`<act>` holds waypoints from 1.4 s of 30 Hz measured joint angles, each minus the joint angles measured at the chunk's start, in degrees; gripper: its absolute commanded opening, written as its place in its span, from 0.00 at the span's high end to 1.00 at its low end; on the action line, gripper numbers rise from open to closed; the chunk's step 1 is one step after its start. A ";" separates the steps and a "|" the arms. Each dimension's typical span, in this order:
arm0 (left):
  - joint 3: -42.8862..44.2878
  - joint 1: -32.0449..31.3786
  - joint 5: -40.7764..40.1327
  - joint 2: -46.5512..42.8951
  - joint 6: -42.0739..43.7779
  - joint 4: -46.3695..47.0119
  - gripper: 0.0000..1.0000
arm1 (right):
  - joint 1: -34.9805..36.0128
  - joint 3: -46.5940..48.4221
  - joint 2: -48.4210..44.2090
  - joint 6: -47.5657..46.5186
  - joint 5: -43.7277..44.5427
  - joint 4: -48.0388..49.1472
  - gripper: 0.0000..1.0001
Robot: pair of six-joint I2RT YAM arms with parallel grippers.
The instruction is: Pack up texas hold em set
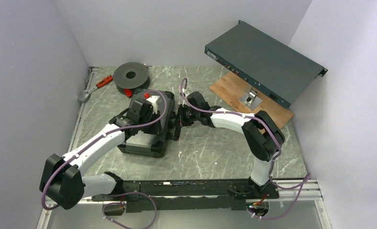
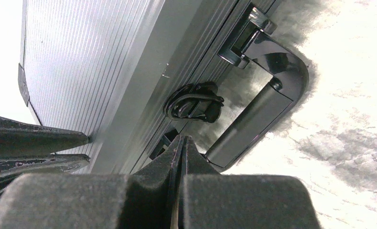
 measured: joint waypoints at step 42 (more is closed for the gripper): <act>4.35 -0.57 -1.09 6.27 1.07 0.31 0.86 | -2.08 2.32 7.65 -0.44 -1.05 1.53 1.00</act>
